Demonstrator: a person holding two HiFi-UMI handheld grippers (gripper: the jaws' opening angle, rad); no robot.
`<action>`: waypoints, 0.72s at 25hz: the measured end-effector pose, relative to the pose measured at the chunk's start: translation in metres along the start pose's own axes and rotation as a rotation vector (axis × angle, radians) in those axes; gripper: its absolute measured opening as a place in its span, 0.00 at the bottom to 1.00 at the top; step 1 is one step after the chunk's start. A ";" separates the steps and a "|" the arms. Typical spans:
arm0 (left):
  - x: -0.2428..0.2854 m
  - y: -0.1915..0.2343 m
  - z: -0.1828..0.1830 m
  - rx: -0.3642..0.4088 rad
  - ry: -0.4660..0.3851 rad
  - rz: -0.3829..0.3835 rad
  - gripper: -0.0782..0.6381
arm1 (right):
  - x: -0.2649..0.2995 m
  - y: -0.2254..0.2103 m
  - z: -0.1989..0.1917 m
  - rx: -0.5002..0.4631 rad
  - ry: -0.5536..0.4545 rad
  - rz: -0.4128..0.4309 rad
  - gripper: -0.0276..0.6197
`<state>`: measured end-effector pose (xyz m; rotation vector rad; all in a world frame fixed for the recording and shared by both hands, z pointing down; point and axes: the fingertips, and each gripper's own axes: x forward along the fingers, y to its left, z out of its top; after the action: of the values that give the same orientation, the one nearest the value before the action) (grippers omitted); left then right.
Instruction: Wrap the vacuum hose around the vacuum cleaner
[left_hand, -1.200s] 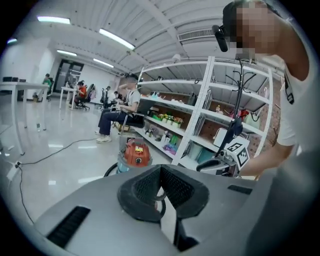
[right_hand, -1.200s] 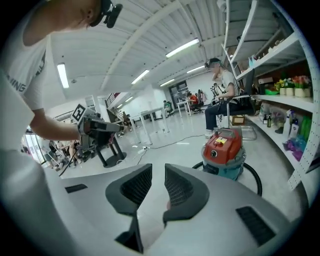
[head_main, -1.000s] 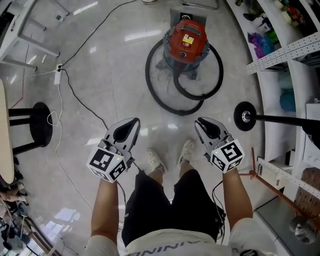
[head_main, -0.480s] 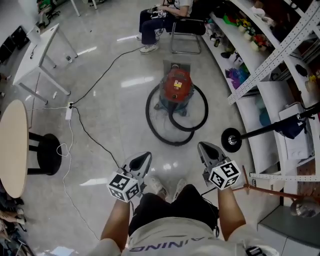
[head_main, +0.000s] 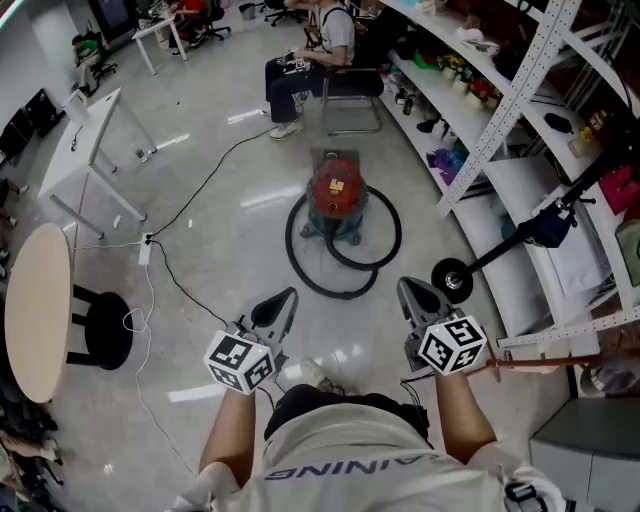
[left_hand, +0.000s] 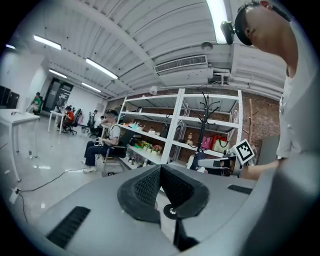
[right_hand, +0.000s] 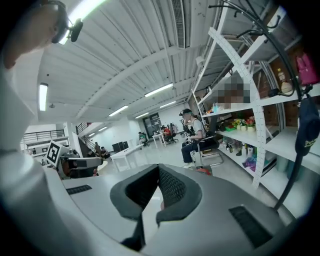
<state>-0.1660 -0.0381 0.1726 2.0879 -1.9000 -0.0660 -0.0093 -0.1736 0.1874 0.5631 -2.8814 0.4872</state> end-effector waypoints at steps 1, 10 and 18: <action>0.000 -0.013 0.003 0.013 -0.001 -0.015 0.13 | -0.015 -0.001 0.005 0.007 -0.018 -0.011 0.06; -0.044 -0.123 -0.002 0.058 -0.011 -0.087 0.13 | -0.134 0.000 -0.004 0.039 -0.091 -0.077 0.06; -0.095 -0.153 0.003 0.088 -0.005 -0.045 0.13 | -0.175 0.025 -0.009 0.054 -0.119 -0.054 0.06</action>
<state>-0.0303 0.0640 0.1128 2.1899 -1.8908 0.0020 0.1419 -0.0896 0.1502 0.6989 -2.9636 0.5431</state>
